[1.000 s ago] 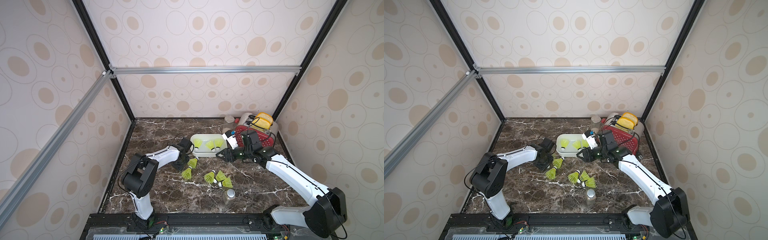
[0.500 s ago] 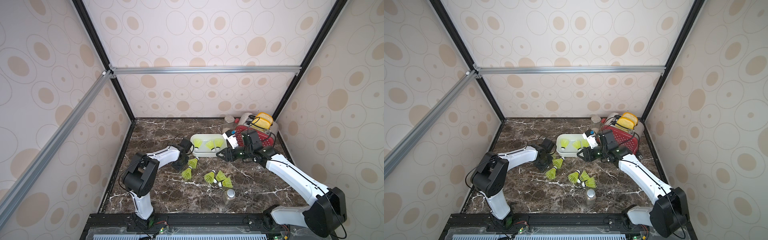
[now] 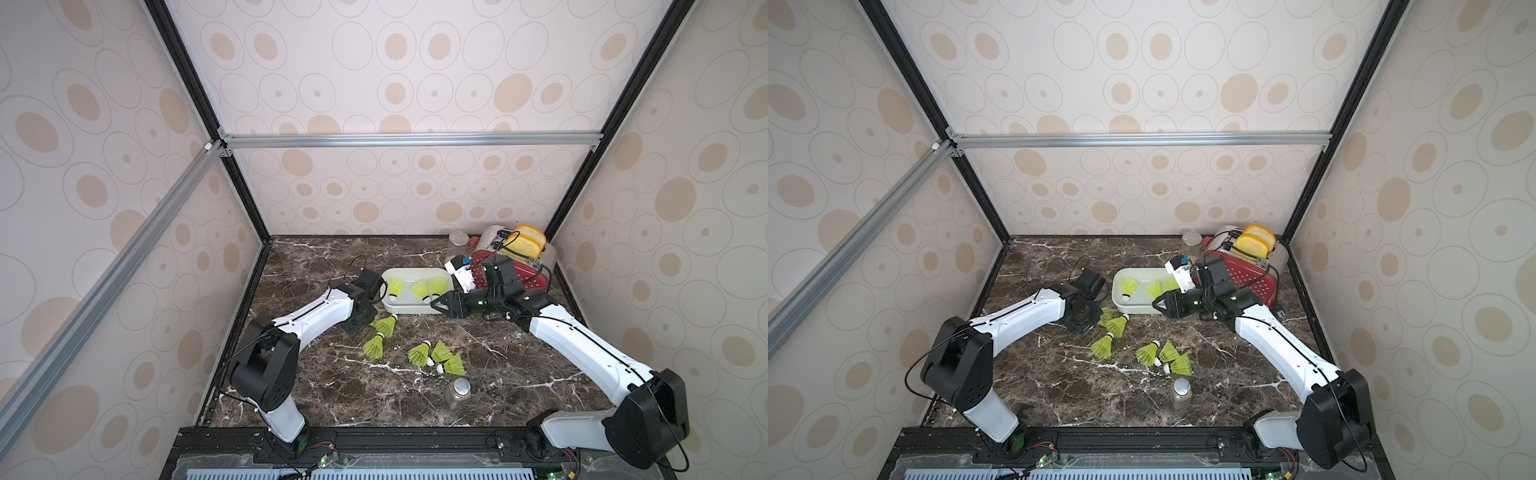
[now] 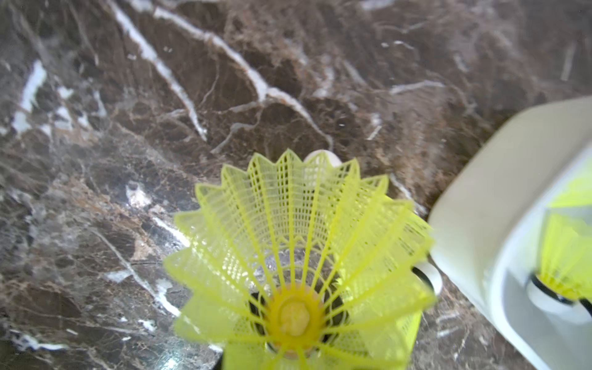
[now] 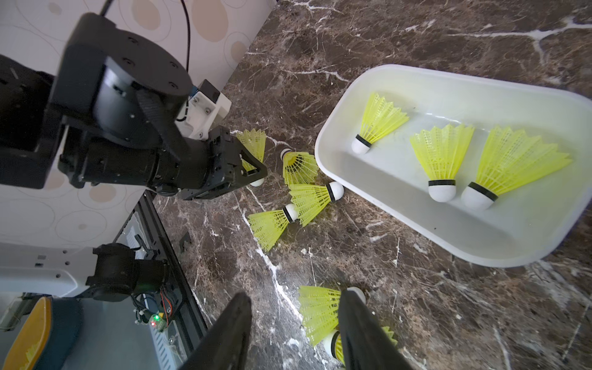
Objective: Put the shuttlecocks into the storage box
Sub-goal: Pick up the shuttlecock at the center of the board, then place the shuttlecock in the storage box.
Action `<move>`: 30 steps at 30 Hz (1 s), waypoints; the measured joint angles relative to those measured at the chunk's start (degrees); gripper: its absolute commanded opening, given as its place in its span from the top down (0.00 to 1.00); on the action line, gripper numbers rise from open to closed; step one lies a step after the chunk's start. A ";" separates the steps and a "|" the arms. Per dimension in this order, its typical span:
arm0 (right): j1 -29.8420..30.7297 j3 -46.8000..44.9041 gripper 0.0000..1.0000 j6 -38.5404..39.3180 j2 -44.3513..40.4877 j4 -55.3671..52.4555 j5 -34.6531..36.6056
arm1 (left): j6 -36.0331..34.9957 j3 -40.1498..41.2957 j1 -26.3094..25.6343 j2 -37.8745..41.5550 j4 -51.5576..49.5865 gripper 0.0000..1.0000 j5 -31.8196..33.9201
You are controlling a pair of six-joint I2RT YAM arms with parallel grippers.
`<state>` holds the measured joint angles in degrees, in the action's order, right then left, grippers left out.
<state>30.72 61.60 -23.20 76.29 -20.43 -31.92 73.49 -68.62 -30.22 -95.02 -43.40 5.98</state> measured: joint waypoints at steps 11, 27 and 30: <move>-4.46 6.32 0.50 -8.35 7.28 5.44 -4.22 | -22.82 -13.75 -0.74 3.30 -3.02 0.84 -3.48; -7.89 10.99 0.50 -8.96 7.30 -1.42 1.40 | -41.97 -31.39 -3.39 -17.33 -1.46 0.88 -13.00; -8.00 10.99 0.50 -8.61 7.30 -2.38 1.86 | -43.12 -33.40 -3.43 -21.11 -1.70 0.89 -13.84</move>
<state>22.72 72.60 -31.81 83.59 -22.81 -30.06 30.37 -102.02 -33.65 -116.14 -45.10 -7.86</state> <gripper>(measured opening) 0.497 0.284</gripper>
